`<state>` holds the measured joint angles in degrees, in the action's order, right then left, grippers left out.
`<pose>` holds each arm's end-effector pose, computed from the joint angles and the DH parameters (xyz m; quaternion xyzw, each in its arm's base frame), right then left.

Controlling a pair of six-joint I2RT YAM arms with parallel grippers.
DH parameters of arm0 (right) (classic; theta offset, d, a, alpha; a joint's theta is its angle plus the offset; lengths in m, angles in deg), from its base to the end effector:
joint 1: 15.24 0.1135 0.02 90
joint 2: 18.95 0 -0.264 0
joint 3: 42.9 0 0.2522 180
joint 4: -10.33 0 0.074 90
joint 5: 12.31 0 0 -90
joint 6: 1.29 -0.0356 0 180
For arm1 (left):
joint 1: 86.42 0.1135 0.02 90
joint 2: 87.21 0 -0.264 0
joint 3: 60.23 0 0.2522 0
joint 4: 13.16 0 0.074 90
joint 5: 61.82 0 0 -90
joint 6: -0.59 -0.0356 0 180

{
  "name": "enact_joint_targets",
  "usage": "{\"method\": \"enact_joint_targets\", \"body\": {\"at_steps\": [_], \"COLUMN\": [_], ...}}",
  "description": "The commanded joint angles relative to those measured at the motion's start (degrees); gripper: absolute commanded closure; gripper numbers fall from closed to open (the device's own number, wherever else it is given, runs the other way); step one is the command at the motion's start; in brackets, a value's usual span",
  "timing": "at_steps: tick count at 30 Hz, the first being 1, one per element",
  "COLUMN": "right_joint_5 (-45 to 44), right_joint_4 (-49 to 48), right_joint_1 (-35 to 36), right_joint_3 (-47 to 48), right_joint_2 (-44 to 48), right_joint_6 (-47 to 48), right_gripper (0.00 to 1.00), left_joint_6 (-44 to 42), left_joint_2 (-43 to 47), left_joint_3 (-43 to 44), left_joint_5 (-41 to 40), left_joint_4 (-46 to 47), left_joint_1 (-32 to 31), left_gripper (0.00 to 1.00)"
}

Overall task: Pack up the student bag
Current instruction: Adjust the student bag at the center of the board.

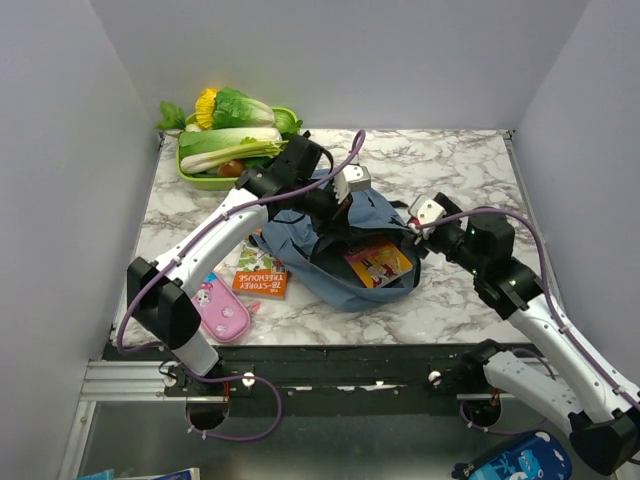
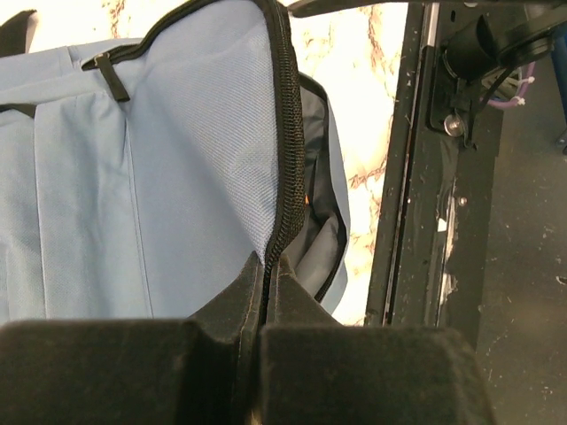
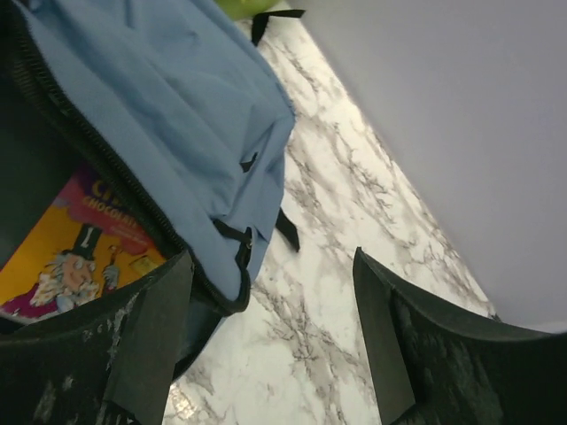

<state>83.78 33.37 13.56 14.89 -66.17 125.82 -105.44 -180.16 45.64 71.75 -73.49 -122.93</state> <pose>0.1694 0.0975 0.3299 -0.4515 0.6352 -0.0040 0.6266 0.2643 -0.2261 0.3601 0.5038 0.7162 -0.4002 0.2704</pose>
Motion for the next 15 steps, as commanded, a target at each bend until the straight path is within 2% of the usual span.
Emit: {"method": "enact_joint_targets", "body": {"at_steps": [1, 6, 12, 15], "right_joint_5": [12.34, 17.2, 17.55, 14.14], "right_joint_4": [16.72, 20.96, 19.99, 15.45], "right_joint_1": [-0.76, -0.76, -0.67, -0.76], "right_joint_3": [5.88, 8.08, 9.58, 9.23], "right_joint_2": [-0.05, -3.22, -9.81, -12.97], "right_joint_6": [0.34, 0.6, 2.27, 3.5], "right_gripper": [0.18, 0.12, 0.12, 0.17], "left_joint_6": [-0.84, -1.63, -1.72, -1.81], "left_joint_2": [4.0, 5.4, 6.99, 7.6], "left_joint_3": [-2.46, -3.96, -4.93, -5.1], "left_joint_5": [-1.47, -2.09, -2.53, -2.53], "left_joint_4": [1.39, 1.57, 1.3, 1.21], "left_joint_1": [-0.31, -0.31, -0.31, -0.31], "left_gripper": [1.0, 1.0, 1.0, 1.0]}}
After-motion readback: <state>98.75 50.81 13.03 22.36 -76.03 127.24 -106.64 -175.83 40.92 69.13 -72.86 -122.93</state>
